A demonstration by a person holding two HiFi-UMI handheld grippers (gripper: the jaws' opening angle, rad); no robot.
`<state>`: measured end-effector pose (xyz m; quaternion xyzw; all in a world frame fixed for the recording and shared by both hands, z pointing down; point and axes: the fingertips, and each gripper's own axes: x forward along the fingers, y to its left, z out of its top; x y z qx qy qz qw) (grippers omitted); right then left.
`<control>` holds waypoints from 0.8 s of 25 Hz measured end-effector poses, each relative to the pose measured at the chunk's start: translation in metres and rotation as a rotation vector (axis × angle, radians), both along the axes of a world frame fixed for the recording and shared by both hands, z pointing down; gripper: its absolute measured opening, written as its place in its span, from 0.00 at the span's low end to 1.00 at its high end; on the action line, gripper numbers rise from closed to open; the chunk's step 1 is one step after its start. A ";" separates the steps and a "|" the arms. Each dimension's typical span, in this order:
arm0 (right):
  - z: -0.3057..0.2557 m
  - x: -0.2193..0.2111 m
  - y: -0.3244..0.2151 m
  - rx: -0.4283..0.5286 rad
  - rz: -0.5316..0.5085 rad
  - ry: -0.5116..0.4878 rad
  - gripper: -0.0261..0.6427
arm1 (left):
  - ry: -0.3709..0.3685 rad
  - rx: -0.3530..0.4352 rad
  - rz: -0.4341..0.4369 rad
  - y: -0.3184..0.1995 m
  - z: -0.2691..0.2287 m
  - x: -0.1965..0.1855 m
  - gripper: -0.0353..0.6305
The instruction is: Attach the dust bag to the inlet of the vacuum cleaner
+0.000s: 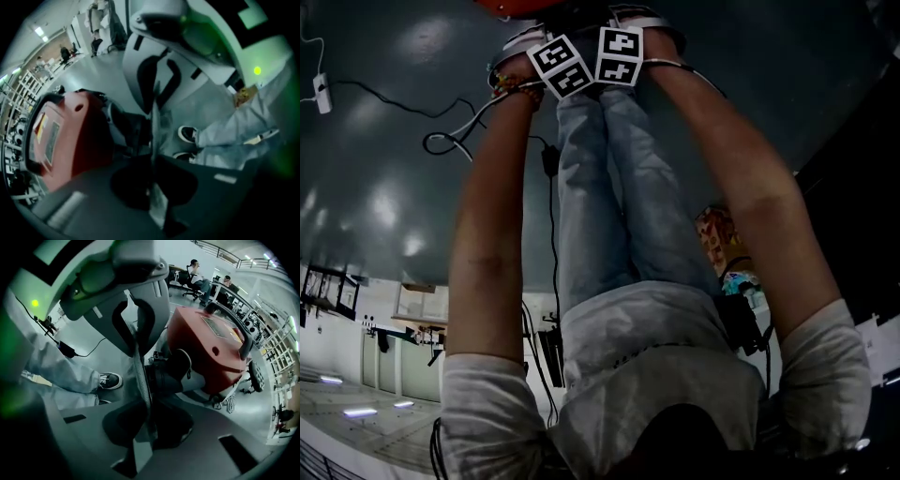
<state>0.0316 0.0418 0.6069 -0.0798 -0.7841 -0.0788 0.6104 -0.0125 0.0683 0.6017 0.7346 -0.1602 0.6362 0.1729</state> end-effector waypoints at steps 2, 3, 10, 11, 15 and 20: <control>0.004 0.002 0.001 -0.009 0.001 0.002 0.09 | 0.004 0.007 0.026 -0.008 -0.003 0.000 0.07; 0.005 0.004 0.004 -0.021 0.013 0.002 0.09 | 0.008 0.013 0.046 -0.014 -0.006 0.000 0.08; -0.005 -0.004 -0.013 -0.021 -0.008 -0.024 0.10 | 0.027 -0.015 -0.004 -0.001 0.000 0.002 0.07; -0.005 -0.004 -0.014 -0.021 -0.010 -0.027 0.10 | 0.030 -0.018 -0.011 0.000 0.001 0.003 0.07; 0.001 0.005 -0.003 -0.047 0.035 -0.027 0.09 | 0.034 -0.027 0.001 -0.020 -0.006 0.000 0.08; -0.005 0.002 -0.012 -0.059 0.058 -0.030 0.09 | 0.044 -0.020 -0.084 -0.018 -0.007 -0.001 0.07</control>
